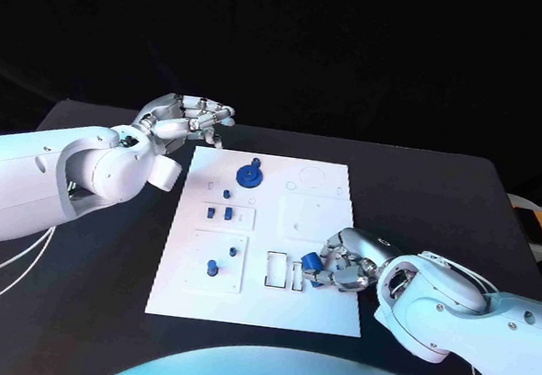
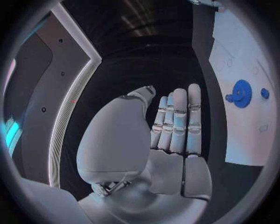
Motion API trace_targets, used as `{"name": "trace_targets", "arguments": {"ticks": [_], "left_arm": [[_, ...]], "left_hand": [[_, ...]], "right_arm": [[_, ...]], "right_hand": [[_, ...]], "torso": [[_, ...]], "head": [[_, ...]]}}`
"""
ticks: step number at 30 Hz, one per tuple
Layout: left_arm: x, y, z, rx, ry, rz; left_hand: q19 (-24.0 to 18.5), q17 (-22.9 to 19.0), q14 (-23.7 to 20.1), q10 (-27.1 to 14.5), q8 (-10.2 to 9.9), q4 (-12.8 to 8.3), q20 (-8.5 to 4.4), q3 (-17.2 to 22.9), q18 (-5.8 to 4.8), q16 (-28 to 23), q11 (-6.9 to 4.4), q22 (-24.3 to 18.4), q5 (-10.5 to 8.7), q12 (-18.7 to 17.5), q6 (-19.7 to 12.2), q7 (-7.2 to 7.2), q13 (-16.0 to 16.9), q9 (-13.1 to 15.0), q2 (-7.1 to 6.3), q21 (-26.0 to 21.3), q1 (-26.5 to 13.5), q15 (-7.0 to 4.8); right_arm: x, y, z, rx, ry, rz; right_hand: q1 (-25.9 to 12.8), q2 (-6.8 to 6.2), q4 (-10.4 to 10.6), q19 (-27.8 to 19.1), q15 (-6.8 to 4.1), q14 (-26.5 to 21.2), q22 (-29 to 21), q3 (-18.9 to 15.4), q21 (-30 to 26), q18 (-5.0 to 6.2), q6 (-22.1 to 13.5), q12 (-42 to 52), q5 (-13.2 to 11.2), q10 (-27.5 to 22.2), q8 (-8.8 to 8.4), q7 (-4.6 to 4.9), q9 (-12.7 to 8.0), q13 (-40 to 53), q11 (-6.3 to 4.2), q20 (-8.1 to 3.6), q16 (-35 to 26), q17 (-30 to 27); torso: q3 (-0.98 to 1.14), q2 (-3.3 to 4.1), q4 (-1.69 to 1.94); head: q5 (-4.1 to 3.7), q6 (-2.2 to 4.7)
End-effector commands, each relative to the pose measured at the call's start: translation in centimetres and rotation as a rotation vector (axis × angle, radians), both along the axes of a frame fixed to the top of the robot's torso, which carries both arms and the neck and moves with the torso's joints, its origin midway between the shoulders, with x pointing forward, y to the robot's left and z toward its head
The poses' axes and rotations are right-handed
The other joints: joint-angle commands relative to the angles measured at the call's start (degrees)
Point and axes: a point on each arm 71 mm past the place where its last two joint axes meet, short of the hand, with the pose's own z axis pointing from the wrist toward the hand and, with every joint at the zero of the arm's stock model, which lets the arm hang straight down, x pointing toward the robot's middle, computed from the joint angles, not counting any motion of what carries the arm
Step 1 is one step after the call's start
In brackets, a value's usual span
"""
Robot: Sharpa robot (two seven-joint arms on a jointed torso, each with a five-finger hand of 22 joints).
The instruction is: Assemble the parts on the task board
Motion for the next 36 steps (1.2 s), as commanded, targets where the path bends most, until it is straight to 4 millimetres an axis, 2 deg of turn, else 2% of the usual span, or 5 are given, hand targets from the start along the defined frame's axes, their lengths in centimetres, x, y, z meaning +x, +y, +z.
{"name": "trace_targets", "arguments": {"ticks": [1,5,11,25,36], "left_arm": [[-0.1,-0.3,0.1,-0.010,-0.002,-0.021],[-0.1,-0.3,0.1,-0.010,-0.001,-0.021],[-0.1,-0.3,0.1,-0.010,-0.001,-0.021],[0.0,-0.5,0.0,-0.011,-0.001,-0.024],[0.0,-0.6,0.0,-0.013,-0.001,-0.029]], "left_hand": [[0.22,0.05,-0.09,-0.36,-0.25,0.07,0.26,-0.21,0.75,-0.14,-0.03,-0.08,0.05,-0.29,-0.28,0.07,0.05,-0.01,0.24,-0.25,-0.12,0.32],[0.22,0.05,-0.09,-0.36,-0.25,0.07,0.26,-0.21,0.75,-0.14,-0.03,-0.08,0.05,-0.29,-0.28,0.07,0.05,-0.01,0.24,-0.25,-0.12,0.32],[0.23,0.06,-0.10,-0.38,-0.25,0.04,0.26,-0.21,0.76,-0.14,-0.04,-0.09,0.06,-0.29,-0.29,0.06,0.07,0.00,0.24,-0.27,-0.06,0.32],[0.23,0.06,-0.10,-0.38,-0.25,0.04,0.26,-0.21,0.76,-0.14,-0.04,-0.09,0.06,-0.29,-0.29,0.06,0.07,0.00,0.24,-0.27,-0.06,0.32],[0.23,0.06,-0.10,-0.38,-0.25,0.04,0.26,-0.21,0.76,-0.14,-0.04,-0.09,0.06,-0.29,-0.29,0.06,0.07,0.00,0.24,-0.27,-0.06,0.32]], "right_arm": [[-0.3,-0.3,-0.9,-0.052,0.041,0.005],[-0.4,-0.4,-0.8,-0.043,0.033,-0.005],[-0.6,-0.4,0.0,0.045,0.023,-0.058],[0.1,0.4,2.6,0.152,0.004,-0.092],[0.0,2.6,2.2,0.150,0.079,-0.025]], "right_hand": [[3.19,0.50,-1.10,0.26,-0.58,4.42,6.96,3.17,-0.30,-0.33,0.74,-0.35,2.92,0.14,0.12,-0.53,0.02,0.18,-0.33,-0.24,0.19,6.52],[4.60,0.36,-0.90,0.37,-0.79,4.45,7.14,7.67,-0.23,-0.38,1.64,-0.35,3.64,0.30,-0.23,-0.79,-0.46,0.50,-0.62,-0.45,0.19,6.65],[2.90,-1.17,-0.13,0.59,-0.91,4.55,7.49,12.77,0.04,-0.46,2.54,0.28,5.35,0.94,-0.39,-0.94,-0.66,1.40,-0.73,-0.59,0.30,7.19],[0.79,-1.99,-0.01,0.69,-0.96,4.57,7.68,15.14,0.12,-0.49,2.98,0.26,5.88,1.07,-0.15,-1.04,-0.46,1.64,-0.79,-0.64,0.31,7.36],[-3.58,-2.75,0.30,0.77,-0.89,4.59,7.86,16.06,0.15,-0.53,3.30,0.21,5.57,1.23,0.16,-1.02,-0.14,1.86,-0.72,-0.58,0.31,7.45]], "torso": [[-0.06,-0.01,0.06],[-0.06,-0.02,0.03],[0.01,-0.03,0.02],[0.01,0.05,0.02],[-0.02,0.09,0.03]], "head": [[-0.13,0.01],[-0.11,0.01],[0.06,0.05],[0.28,0.26],[0.54,0.13]]}}
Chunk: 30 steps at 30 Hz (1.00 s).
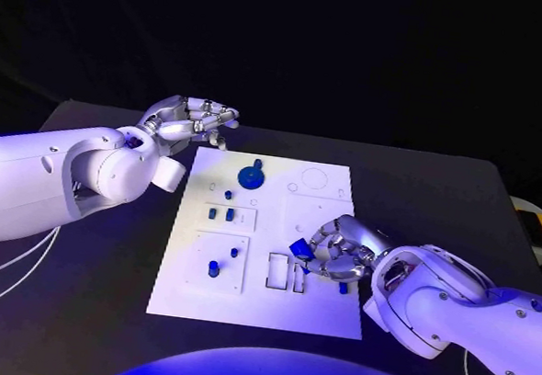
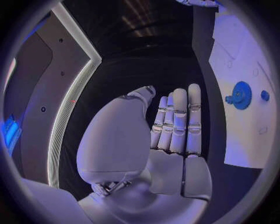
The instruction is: Assemble the parts on the task board
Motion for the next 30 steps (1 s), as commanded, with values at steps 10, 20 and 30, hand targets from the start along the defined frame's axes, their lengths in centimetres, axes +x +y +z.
{"name": "trace_targets", "arguments": {"ticks": [10,20,30], "left_arm": [[-0.1,-0.4,0.1,-0.012,-0.004,-0.024],[-0.1,-0.4,0.1,-0.012,-0.004,-0.024],[-0.1,-0.3,0.1,-0.011,-0.003,-0.022]], "left_hand": [[0.23,0.07,-0.10,-0.38,-0.25,-0.02,0.26,-0.14,0.76,-0.15,-0.04,-0.05,0.06,-0.29,-0.29,0.06,0.08,0.00,0.24,-0.27,-0.06,0.32],[0.23,0.07,-0.10,-0.38,-0.25,-0.02,0.26,-0.14,0.76,-0.15,-0.04,-0.05,0.06,-0.29,-0.29,0.06,0.08,0.00,0.24,-0.27,-0.06,0.32],[0.23,0.07,-0.10,-0.38,-0.25,-0.02,0.26,-0.14,0.76,-0.15,-0.04,-0.05,0.06,-0.29,-0.29,0.06,0.08,0.00,0.24,-0.27,-0.06,0.32]], "right_arm": [[-0.6,2.2,-1.9,-0.022,0.125,0.083],[-0.5,2.7,-2.2,-0.038,0.131,0.089],[-0.1,3.0,-2.3,-0.052,0.102,0.087]], "right_hand": [[-6.20,-0.09,-2.15,0.39,-0.85,4.60,8.00,2.40,-0.07,-0.50,3.76,-0.78,-1.95,0.56,1.92,-2.49,1.51,1.65,-0.45,-0.45,0.30,7.56],[-10.86,-0.17,-2.06,0.45,-1.16,4.62,8.13,0.13,-0.23,-0.50,4.65,-1.11,-0.45,0.73,2.96,-2.95,2.15,1.67,-0.82,-0.74,0.29,7.68],[-15.92,1.13,-1.95,0.48,-1.50,4.63,8.26,-4.60,-0.55,-0.48,4.61,-1.40,-8.48,0.89,4.19,-3.39,2.96,1.84,-1.19,-1.07,0.25,7.75]], "torso": [[-0.02,0.02,-0.02],[-0.01,0.00,-0.07],[-0.02,0.08,0.01]], "head": [[0.39,-0.21],[0.62,-0.21],[0.72,-0.21]]}}
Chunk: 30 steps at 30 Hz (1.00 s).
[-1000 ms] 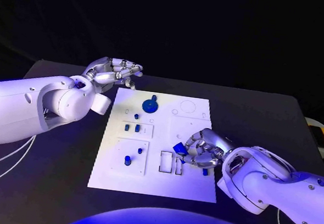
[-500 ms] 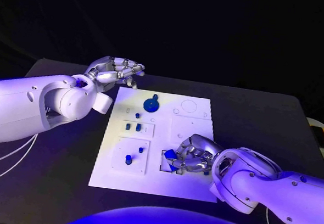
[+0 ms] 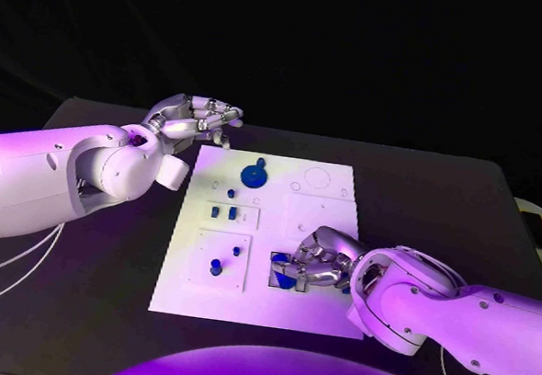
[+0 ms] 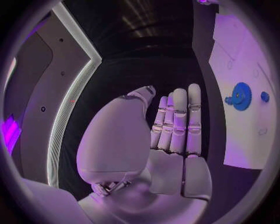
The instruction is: Assemble the parts on the task board
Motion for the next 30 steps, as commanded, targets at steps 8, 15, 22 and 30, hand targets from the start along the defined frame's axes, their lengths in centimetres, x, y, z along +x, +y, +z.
{"name": "trace_targets", "arguments": {"ticks": [8,15,22,30], "left_arm": [[-0.1,-0.2,0.1,-0.008,-0.002,-0.016],[-0.1,-0.1,0.1,-0.007,-0.002,-0.015],[-0.1,0.0,0.1,-0.006,-0.001,-0.012],[-0.1,0.2,0.1,-0.005,-0.001,-0.010]], "left_hand": [[0.27,0.13,-0.12,-0.43,-0.23,-0.03,0.26,-0.19,0.77,-0.14,-0.03,-0.10,0.08,-0.29,-0.34,0.07,0.17,0.01,0.32,-0.34,0.10,0.31],[0.27,0.14,-0.12,-0.43,-0.22,-0.04,0.26,-0.17,0.77,-0.15,-0.04,-0.10,0.09,-0.29,-0.33,0.06,0.17,0.02,0.36,-0.35,0.14,0.31],[0.28,0.14,-0.13,-0.44,-0.21,-0.06,0.26,-0.11,0.77,-0.15,-0.05,-0.10,0.11,-0.29,-0.32,0.05,0.19,0.03,0.46,-0.36,0.24,0.30],[0.28,0.14,-0.13,-0.44,-0.21,-0.06,0.26,-0.11,0.77,-0.15,-0.05,-0.10,0.11,-0.29,-0.32,0.05,0.19,0.03,0.46,-0.36,0.24,0.30]], "right_arm": [[0.1,0.3,0.1,-0.027,-0.041,0.027],[-0.1,0.3,0.3,-0.018,-0.064,0.039],[-0.7,-0.1,0.8,0.013,-0.081,0.070],[-1.3,-0.7,1.1,0.013,-0.070,0.108]], "right_hand": [[-5.81,2.40,0.18,-0.23,-0.17,4.63,8.31,-10.87,-1.14,-0.39,-1.12,-0.85,-11.99,-0.07,1.07,0.24,0.35,1.85,-0.28,-0.40,0.14,7.69],[-4.19,4.48,0.13,-0.22,-0.12,4.62,8.39,-15.46,-1.41,-0.36,-1.36,-1.03,-11.88,-0.09,1.29,0.30,0.33,1.96,-0.22,-0.32,0.08,7.62],[5.66,5.33,-0.36,0.14,-0.28,4.90,8.86,-17.22,-0.99,-0.48,-1.08,-0.03,-6.42,0.54,1.66,0.06,0.19,2.92,-0.44,-0.46,0.47,9.12],[9.68,5.28,-0.49,0.55,-0.47,5.17,9.34,-18.13,-0.14,-0.67,-0.59,0.75,-6.34,1.03,1.99,-0.20,0.16,3.55,-0.68,-0.62,0.89,10.68]], "torso": [[0.00,0.01,0.01],[0.05,-0.06,-0.01],[0.07,-0.03,-0.04],[0.04,-0.06,-0.04]], "head": [[0.24,0.01],[0.21,0.01],[0.42,0.01],[0.57,0.01]]}}
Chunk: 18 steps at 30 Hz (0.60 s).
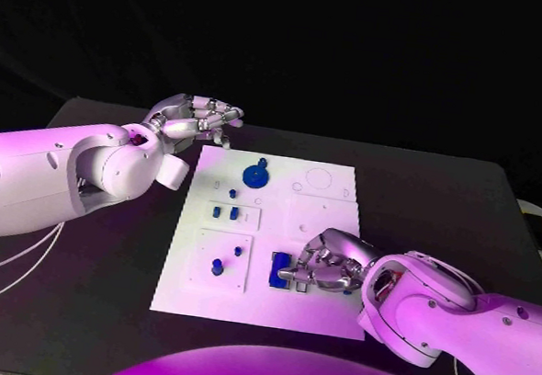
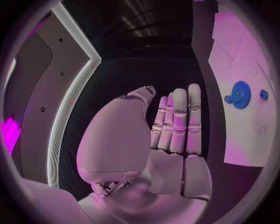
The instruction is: Assemble the parts on the task board
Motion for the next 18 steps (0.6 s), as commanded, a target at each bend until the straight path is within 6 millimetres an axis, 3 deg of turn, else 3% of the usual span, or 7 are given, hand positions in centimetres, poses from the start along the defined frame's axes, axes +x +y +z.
{"name": "trace_targets", "arguments": {"ticks": [1,18], "left_arm": [[-0.05,-0.20,0.11,-0.008,-0.004,-0.015],[-0.05,-0.20,0.08,-0.008,-0.001,-0.017]], "left_hand": [[0.28,0.07,-0.13,-0.44,-0.21,-0.06,0.26,-0.11,0.77,-0.15,-0.05,-0.06,0.11,-0.29,-0.32,0.05,0.08,0.03,0.46,-0.36,0.24,0.30],[0.29,0.08,-0.13,-0.45,-0.20,-0.05,0.25,-0.10,0.77,-0.15,-0.04,-0.06,0.11,-0.29,-0.33,0.06,0.10,0.03,0.52,-0.37,0.28,0.30]], "right_arm": [[-0.40,0.32,0.15,0.003,-0.007,0.063],[-0.18,0.67,-0.21,-0.014,0.009,0.065]], "right_hand": [[0.85,0.02,0.05,0.37,-0.48,5.19,9.33,-0.43,0.35,-0.67,0.37,0.50,0.21,0.45,0.28,-0.21,-0.06,3.63,-0.07,0.00,0.34,10.74],[1.16,1.09,0.45,0.45,-0.57,5.24,9.45,-0.62,0.49,-0.71,0.78,0.96,0.42,0.71,0.53,-0.35,-0.01,3.98,-0.20,-0.07,0.43,11.07]], "torso": [[0.01,0.01,0.03],[-0.01,0.12,0.16]], "head": [[0.15,0.01],[0.02,0.01]]}}
